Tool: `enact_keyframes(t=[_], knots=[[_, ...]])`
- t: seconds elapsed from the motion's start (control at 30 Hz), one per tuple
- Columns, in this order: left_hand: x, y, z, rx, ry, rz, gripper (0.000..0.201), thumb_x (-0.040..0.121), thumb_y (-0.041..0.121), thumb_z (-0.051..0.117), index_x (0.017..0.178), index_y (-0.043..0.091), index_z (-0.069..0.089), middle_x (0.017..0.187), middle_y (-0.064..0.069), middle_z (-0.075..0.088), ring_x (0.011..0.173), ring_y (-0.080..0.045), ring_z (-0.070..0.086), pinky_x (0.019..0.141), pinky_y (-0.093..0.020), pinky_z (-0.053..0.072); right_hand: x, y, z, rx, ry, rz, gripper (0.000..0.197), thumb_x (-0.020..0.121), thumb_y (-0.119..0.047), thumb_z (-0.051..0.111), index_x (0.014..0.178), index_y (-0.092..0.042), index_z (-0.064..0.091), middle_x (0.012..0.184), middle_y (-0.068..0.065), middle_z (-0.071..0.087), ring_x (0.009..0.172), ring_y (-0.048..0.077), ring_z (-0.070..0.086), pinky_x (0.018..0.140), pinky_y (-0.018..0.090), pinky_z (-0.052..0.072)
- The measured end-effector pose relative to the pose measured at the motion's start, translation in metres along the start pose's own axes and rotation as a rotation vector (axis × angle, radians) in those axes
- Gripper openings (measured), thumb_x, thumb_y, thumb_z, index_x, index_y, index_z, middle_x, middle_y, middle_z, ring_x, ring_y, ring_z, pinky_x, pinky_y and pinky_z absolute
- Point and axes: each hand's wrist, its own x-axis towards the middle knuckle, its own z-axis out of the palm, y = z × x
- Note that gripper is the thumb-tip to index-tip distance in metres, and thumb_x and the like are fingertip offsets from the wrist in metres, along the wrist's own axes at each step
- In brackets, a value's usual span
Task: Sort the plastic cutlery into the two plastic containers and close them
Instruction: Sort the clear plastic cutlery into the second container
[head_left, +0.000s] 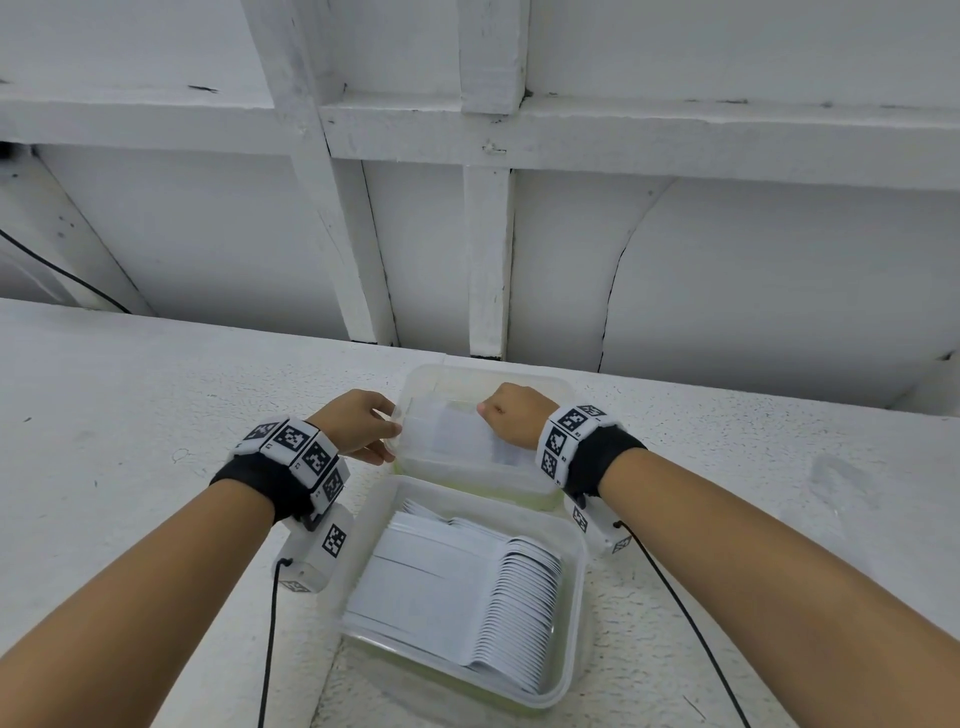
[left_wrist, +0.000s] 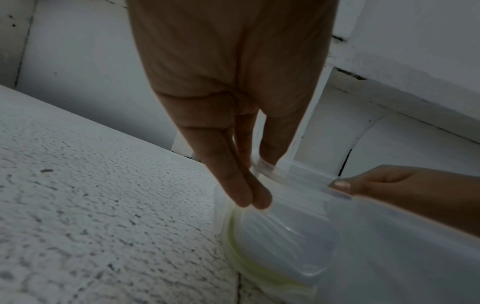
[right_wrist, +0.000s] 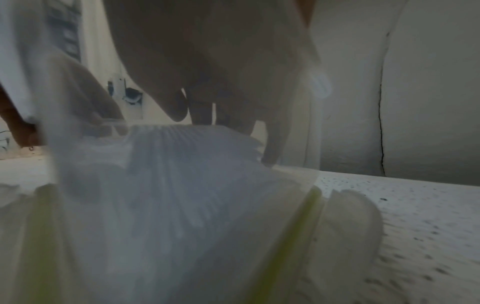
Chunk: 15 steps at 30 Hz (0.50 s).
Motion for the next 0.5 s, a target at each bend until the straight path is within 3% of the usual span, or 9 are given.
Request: enact_keyframes(t=[0.2,0.33,0.43,0.5], knots=[[-0.001,0.001,0.000,0.016,-0.001,-0.003,0.025,0.092,0.007,0.055,0.117,0.002,0.054,0.092,-0.013,0.065,0.065,-0.017,0.065,0.060,-0.023,0.057,0.003,0.000,0.000,0.030,0.008,0.034,0.043,0.100,-0.029,0.032,0.064,-0.005,0.040,0.085,0.012,0.047,0.078,0.021,0.045,0.083,0.038,0.044],[-0.005,0.002,-0.001,0.055,0.010,-0.007,0.031,0.094,0.011,0.053,0.123,0.001,0.052,0.092,-0.011,0.063,0.070,-0.018,0.064,0.059,-0.023,0.055,0.000,0.000,-0.002,0.021,0.006,0.006,0.046,0.100,-0.027,0.032,0.058,-0.010,0.032,0.073,0.008,0.044,0.072,0.021,0.042,0.069,0.032,0.035],[-0.012,0.006,-0.005,0.175,0.076,0.033,0.037,0.094,0.018,0.052,0.128,0.004,0.050,0.110,-0.013,0.060,0.089,-0.023,0.060,0.069,-0.029,0.052,-0.014,-0.003,-0.015,0.022,0.046,-0.048,0.047,0.100,-0.026,0.032,0.056,-0.013,0.025,0.060,0.002,0.034,0.060,0.020,0.035,0.059,0.030,0.028],[-0.020,0.014,-0.009,0.257,0.143,0.107,0.037,0.094,0.020,0.051,0.128,0.005,0.051,0.119,-0.014,0.059,0.100,-0.028,0.058,0.077,-0.031,0.048,-0.030,-0.004,-0.030,0.040,0.097,-0.086,0.045,0.100,-0.026,0.033,0.057,-0.012,0.027,0.063,0.006,0.037,0.062,0.021,0.037,0.061,0.032,0.030]])
